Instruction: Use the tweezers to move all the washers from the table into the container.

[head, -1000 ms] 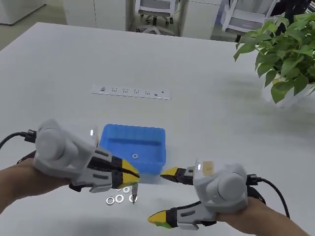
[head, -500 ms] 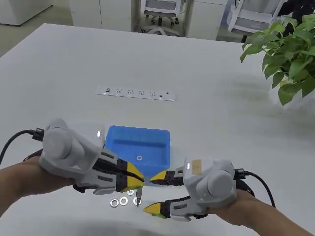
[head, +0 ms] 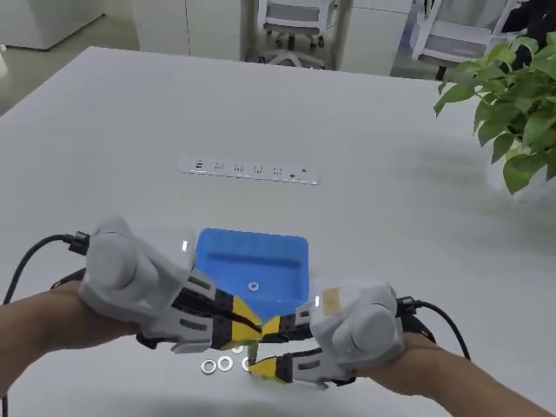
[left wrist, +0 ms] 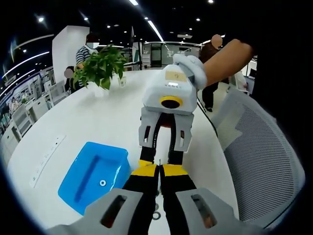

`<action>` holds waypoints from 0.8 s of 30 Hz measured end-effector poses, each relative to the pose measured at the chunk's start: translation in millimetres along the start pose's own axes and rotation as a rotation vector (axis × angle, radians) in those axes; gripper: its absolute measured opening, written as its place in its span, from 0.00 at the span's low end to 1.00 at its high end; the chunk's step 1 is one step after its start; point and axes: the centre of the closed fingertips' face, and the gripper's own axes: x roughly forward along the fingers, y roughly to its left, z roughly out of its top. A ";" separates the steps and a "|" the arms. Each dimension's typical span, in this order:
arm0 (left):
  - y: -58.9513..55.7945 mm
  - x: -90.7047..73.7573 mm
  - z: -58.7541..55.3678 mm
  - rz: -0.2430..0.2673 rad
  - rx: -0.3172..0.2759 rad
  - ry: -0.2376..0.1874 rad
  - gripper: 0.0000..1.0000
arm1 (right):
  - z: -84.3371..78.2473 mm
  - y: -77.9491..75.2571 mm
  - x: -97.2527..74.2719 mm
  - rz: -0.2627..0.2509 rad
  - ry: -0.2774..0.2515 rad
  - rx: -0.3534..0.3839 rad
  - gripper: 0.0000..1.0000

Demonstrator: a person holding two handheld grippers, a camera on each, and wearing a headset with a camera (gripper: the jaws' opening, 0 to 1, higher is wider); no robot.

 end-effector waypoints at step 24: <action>2.6 -0.7 -5.2 -0.004 -0.009 -0.001 0.06 | -1.1 3.5 5.3 0.037 0.023 -0.033 0.09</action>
